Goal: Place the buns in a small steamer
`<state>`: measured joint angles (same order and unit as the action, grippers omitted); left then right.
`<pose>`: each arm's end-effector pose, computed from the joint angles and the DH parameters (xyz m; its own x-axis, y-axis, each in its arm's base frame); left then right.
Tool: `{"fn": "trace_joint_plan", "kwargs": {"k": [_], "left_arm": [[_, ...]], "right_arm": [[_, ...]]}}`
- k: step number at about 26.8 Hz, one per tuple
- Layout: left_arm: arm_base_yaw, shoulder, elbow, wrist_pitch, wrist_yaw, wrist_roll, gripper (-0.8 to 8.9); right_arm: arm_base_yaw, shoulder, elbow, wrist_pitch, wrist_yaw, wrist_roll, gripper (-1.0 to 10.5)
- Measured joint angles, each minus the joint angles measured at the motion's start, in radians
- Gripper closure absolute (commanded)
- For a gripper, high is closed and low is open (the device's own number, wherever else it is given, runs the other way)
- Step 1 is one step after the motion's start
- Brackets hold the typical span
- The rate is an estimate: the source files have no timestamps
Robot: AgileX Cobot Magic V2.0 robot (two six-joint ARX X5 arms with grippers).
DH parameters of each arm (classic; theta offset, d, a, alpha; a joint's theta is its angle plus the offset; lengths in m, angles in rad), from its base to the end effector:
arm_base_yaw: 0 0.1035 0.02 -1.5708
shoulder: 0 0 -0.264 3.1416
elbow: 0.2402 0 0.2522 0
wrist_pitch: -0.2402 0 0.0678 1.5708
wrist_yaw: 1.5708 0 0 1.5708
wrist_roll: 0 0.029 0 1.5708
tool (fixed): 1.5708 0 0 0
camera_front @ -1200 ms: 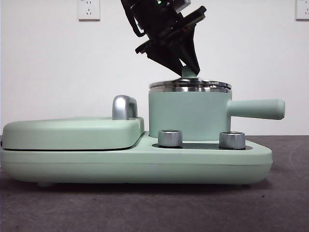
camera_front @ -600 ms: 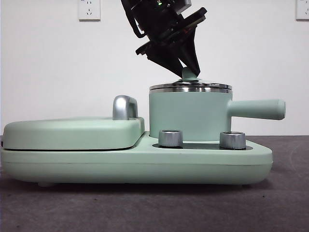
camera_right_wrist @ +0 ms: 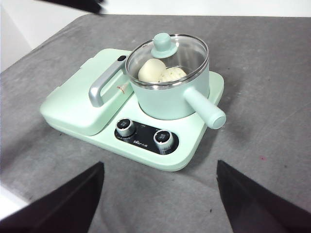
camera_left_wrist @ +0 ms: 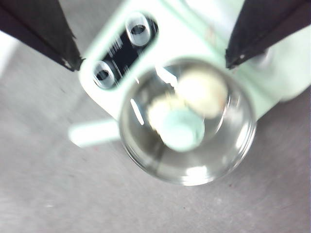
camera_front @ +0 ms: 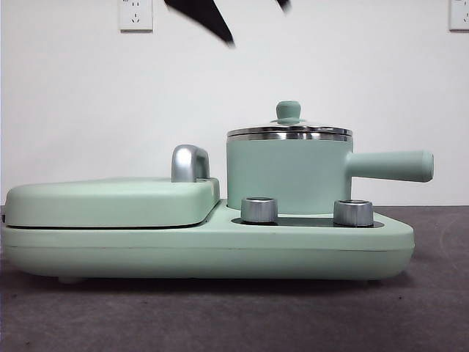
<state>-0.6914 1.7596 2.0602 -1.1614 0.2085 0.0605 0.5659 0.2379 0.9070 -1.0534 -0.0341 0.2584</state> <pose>0.2646 -0.2268 0.4197 0.3593 -0.5661 -0.7419 0.7617 0.6372 -0.1173 0.0063 0.0052 0.3284 0.7638 0.5256 -0.3747 -0.4630 0.8506 0.2493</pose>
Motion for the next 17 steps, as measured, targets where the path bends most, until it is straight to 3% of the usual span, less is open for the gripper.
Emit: {"fn": "trace_joint_plan", "kwargs": {"k": [8, 12, 17], "left_arm": [[0.0, -0.264, -0.016, -0.204, 0.0, -0.021, 3.8], [0.0, -0.372, -0.089, -0.216, 0.0, -0.031, 3.8], [0.0, -0.579, -0.309, -0.162, 0.0, -0.065, 3.8]], "right_arm": [[0.0, 0.0, 0.0, -0.002, -0.089, -0.019, 5.8], [0.0, 0.0, 0.0, -0.002, -0.137, -0.022, 5.8], [0.001, 0.0, 0.0, -0.002, -0.2, -0.023, 5.8]]}}
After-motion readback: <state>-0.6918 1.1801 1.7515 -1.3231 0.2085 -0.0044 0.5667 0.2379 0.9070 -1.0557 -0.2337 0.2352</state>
